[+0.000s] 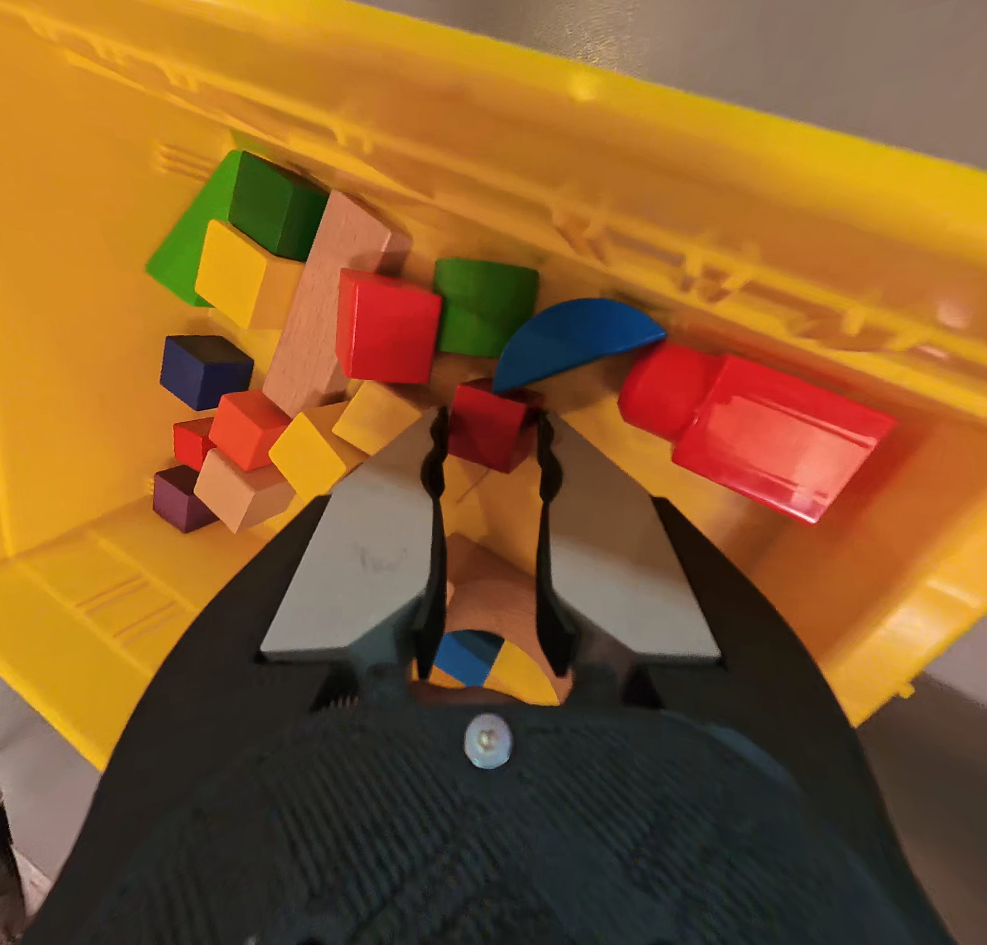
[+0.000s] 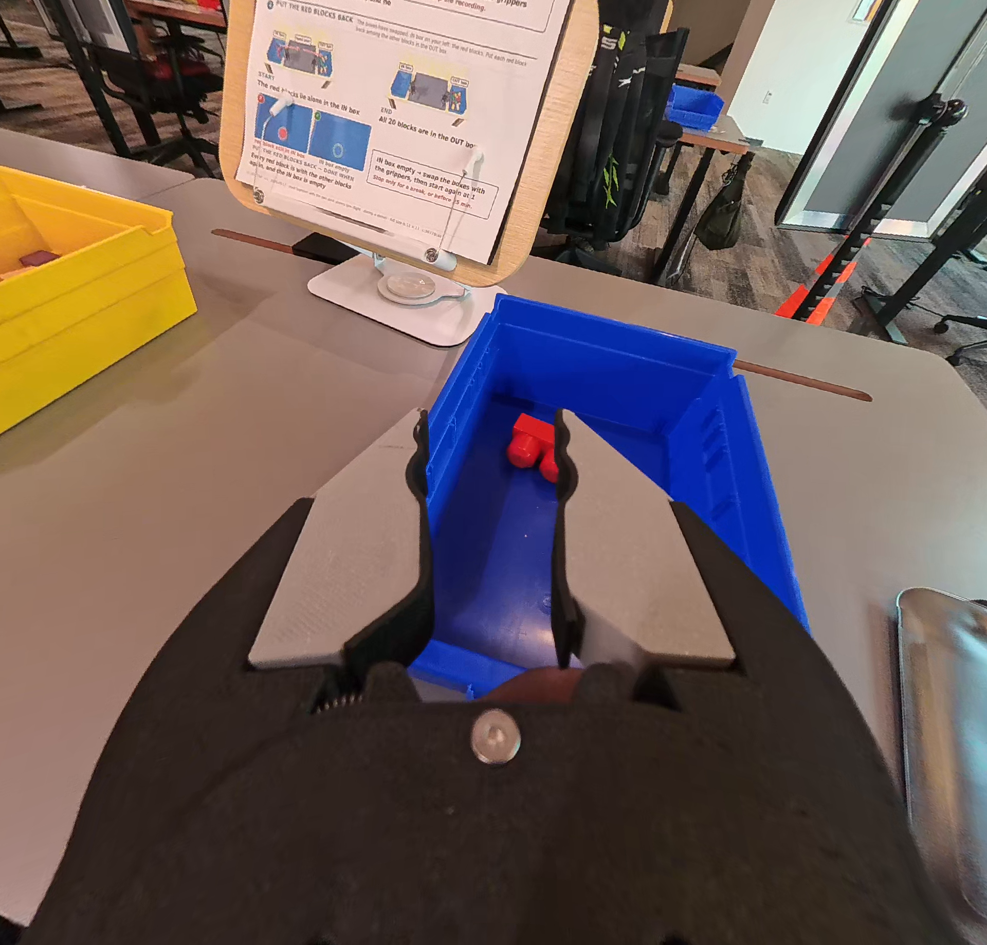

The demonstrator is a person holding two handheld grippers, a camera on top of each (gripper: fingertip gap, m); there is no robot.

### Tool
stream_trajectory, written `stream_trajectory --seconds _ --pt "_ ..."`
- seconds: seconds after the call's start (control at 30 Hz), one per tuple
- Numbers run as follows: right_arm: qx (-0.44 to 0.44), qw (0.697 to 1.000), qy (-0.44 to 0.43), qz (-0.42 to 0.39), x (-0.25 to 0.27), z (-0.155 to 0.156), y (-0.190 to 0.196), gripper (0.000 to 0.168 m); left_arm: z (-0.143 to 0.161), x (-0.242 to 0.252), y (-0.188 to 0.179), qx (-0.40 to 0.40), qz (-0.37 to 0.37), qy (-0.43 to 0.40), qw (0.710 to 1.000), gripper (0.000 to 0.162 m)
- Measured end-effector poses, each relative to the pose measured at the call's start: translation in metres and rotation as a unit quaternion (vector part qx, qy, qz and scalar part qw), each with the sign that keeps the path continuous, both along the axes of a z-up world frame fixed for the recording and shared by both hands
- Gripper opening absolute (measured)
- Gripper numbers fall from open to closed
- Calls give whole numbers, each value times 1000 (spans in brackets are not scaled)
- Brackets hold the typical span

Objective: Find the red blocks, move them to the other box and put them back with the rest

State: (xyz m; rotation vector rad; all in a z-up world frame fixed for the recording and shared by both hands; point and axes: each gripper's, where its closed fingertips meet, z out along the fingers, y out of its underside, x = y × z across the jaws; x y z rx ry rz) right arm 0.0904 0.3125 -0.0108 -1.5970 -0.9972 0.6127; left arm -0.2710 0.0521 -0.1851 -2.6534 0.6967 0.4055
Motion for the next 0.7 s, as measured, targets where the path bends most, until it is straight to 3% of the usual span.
stream_trajectory --seconds 0.07,0.2,0.37,0.43,0.5,0.6,0.7 --pt "-2 1000 1 4 0 1 -2 45 3 -3 2 25 3 15 1000 29" --pt "4 1000 -6 10 -2 0 -7 45 25 -22 -1 110 10 127 986 26" --pt "3 999 -11 31 -10 0 -19 44 57 -3 -13 231 -9 137 963 26" --pt "-14 998 -19 61 -18 -5 -32 45 81 7 -16 300 -22 166 939 26" --pt "-62 988 -26 139 -36 -14 -66 48 103 45 -17 368 -92 157 912 25" --pt "-120 945 -27 302 -62 -16 -148 52 128 94 -21 409 -157 173 882 26" --pt "-121 916 -21 382 -78 -10 -207 58 151 149 -20 446 -207 179 852 26"
